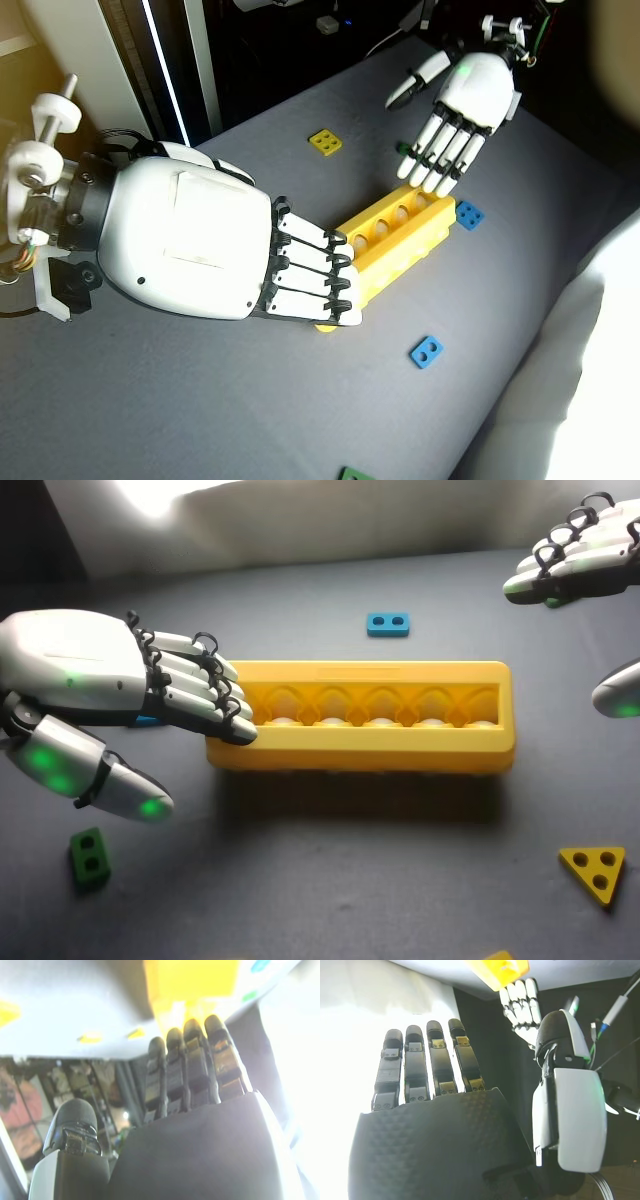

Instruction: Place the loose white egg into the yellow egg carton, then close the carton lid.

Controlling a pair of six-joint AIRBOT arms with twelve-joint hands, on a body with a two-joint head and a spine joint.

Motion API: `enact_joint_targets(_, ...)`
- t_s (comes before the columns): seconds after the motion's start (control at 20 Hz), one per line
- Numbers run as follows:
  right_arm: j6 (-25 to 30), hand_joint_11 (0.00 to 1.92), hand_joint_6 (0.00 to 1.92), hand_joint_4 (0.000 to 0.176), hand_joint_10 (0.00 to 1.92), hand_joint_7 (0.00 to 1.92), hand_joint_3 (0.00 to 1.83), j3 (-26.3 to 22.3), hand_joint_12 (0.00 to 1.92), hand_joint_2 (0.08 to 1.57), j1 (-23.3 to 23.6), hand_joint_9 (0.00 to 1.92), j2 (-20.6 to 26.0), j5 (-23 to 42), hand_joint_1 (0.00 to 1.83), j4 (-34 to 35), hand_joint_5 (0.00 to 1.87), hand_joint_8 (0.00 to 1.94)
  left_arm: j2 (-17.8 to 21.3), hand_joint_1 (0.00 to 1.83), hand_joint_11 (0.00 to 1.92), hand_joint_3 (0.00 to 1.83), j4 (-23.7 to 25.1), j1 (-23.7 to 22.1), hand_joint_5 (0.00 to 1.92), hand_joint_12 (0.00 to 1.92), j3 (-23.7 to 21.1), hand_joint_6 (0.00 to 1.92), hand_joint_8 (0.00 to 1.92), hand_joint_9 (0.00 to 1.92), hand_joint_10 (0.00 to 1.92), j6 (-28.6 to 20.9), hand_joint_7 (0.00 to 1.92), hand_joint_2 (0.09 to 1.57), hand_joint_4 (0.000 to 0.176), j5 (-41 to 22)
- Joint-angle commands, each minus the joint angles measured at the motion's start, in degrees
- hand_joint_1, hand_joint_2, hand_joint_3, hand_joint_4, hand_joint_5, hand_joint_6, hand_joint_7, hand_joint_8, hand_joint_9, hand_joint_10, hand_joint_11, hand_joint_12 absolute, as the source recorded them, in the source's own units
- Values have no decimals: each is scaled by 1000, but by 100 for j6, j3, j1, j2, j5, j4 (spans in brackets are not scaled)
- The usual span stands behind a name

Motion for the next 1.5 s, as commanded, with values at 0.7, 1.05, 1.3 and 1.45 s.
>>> enact_joint_targets(0.7,51,0,2,0,4,135,1,16,172,1090,75,93,112,-68,249,253,158,3,743,0,0,0,-421,-246,291,375,-319,0,1,222,1,436,276,1218,0,-876)
enact_joint_targets(1.05,59,0,1,0,0,134,1,-3,201,1092,75,93,130,-59,223,253,155,1,1707,0,0,0,-307,-246,283,388,-783,0,6,229,7,501,280,1217,0,-1337)
enact_joint_targets(1.3,59,0,2,0,3,136,2,-35,231,1092,74,96,171,-48,200,253,158,3,1803,0,0,0,33,-199,273,362,-697,1,2,213,2,281,262,1216,0,-1363)
enact_joint_targets(1.45,58,0,3,0,3,139,1,-39,235,1090,74,100,171,-38,206,253,162,3,1803,0,0,0,33,-171,282,387,-785,3,2,219,3,420,267,1217,0,-1318)
